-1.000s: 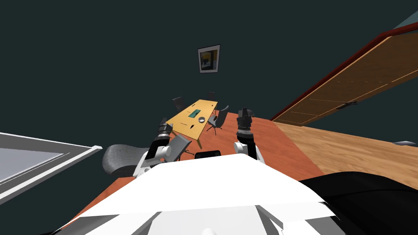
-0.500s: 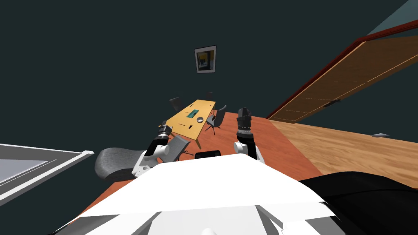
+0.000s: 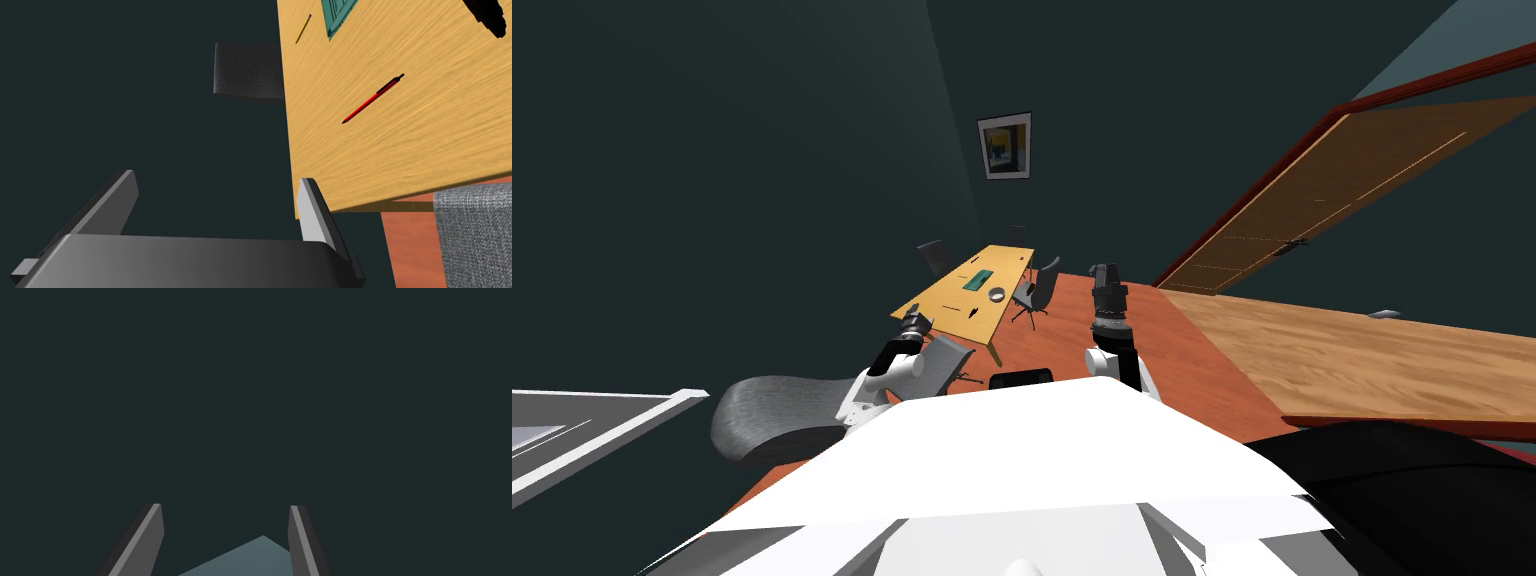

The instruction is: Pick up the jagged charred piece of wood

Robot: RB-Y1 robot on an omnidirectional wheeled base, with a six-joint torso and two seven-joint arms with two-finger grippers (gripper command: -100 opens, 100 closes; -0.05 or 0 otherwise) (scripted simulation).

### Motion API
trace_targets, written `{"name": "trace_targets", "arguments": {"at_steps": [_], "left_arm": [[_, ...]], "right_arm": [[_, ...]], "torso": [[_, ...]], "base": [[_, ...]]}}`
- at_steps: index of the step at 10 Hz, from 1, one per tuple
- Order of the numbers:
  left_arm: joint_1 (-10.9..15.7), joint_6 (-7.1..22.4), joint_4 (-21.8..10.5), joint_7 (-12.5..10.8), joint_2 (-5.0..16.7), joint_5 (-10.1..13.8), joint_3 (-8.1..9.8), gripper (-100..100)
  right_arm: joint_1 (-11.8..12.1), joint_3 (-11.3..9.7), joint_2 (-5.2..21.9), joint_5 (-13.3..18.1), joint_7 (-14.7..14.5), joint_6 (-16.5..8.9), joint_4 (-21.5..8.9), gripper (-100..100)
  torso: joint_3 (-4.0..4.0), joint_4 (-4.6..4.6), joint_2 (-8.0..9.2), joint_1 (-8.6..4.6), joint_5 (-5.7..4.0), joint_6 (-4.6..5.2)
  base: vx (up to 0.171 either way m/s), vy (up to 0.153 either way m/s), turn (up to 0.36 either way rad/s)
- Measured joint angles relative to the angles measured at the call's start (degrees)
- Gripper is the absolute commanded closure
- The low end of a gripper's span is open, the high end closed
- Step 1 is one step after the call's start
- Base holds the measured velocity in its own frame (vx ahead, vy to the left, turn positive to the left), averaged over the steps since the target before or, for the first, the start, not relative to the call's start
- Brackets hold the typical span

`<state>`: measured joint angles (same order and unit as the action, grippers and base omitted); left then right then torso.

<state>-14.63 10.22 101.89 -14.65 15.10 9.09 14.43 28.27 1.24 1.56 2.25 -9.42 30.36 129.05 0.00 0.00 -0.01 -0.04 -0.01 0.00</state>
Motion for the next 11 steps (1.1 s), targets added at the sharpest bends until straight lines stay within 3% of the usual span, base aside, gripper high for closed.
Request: {"name": "trace_targets", "arguments": {"at_steps": [7, 10, 11], "left_arm": [[2.87, 10.64, -7.34, -5.81, 1.67, 2.36, 3.21, -100], [5.58, 14.94, -13.11, -8.54, 3.39, 4.02, 4.75, -100], [5.8, 16.55, -13.73, -9.31, 3.55, 4.3, 5.14, -100]], "right_arm": [[0.01, 0.0, 0.0, 0.0, 0.0, 0.0, 0.0, 0], [0.01, 0.0, 0.0, 0.0, 0.0, 0.0, 0.0, 0], [0.01, 0.01, 0.0, 0.0, 0.0, 0.0, 0.0, 0]], "torso": [[-0.04, -0.01, -0.07, 0.0, -0.01, -0.02], [-0.07, -0.02, -0.13, -0.02, -0.01, 0.0], [-0.06, -0.02, -0.11, 0.01, -0.01, -0.04]], "base": [[0.015, -0.017, -0.104], [0.03, -0.019, -0.098], [0.037, -0.02, -0.139]]}}
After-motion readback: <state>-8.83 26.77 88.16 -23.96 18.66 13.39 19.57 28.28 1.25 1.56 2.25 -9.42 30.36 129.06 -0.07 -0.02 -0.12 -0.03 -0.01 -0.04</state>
